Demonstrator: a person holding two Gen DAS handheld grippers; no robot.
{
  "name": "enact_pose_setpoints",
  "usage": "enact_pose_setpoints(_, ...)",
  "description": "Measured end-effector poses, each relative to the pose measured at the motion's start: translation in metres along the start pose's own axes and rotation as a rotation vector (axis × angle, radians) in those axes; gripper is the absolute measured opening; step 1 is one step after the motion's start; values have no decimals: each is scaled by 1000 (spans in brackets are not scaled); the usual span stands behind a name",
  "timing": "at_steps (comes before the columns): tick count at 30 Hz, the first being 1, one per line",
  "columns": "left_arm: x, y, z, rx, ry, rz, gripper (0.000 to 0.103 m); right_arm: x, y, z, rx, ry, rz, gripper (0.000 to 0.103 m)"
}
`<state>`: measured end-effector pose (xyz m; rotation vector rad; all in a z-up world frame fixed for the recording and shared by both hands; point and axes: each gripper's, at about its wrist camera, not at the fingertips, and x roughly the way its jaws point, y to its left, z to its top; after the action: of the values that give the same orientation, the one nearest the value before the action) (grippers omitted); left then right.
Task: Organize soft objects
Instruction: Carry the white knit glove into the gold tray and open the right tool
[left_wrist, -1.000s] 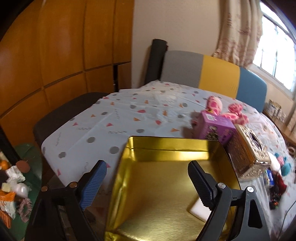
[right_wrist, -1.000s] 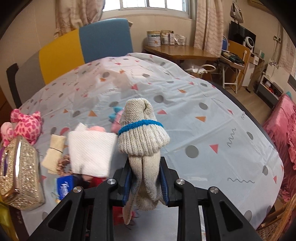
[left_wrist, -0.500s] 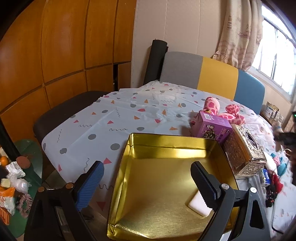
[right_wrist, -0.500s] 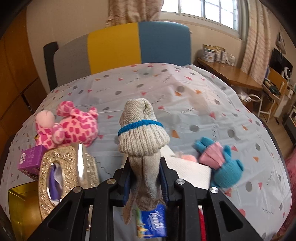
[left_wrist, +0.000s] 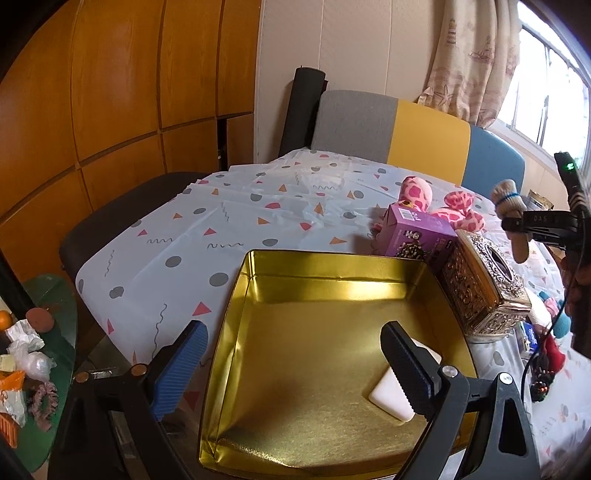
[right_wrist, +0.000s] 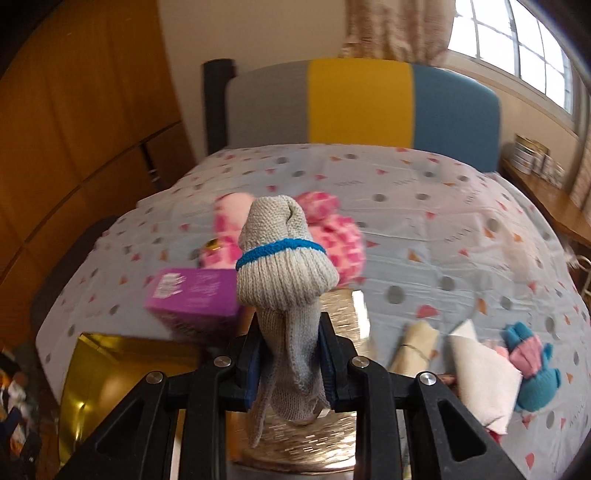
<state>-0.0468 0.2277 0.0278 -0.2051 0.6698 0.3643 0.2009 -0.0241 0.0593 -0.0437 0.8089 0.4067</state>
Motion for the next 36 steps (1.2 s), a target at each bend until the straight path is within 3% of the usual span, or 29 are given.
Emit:
enact_pose_setpoints(9,3,-1,-4,8,17,5,95,4,72,-38,-160,43,163,26)
enact_pose_setpoints(17,2,-3,-10,15,23,2,96,25,119,-81,-254,133,210,26)
enact_pose_setpoints(28,4,-1,-14,18,35,5,96,90,141,-97,-191,241,76,32)
enact_pose_setpoints(32,5,-1,-15,19,41,0,96,97,141,-98,-187,245,59,44)
enact_pose_setpoints(36,7,1,-16,11,47,1,96,90,140,-101,-198,231,53,45)
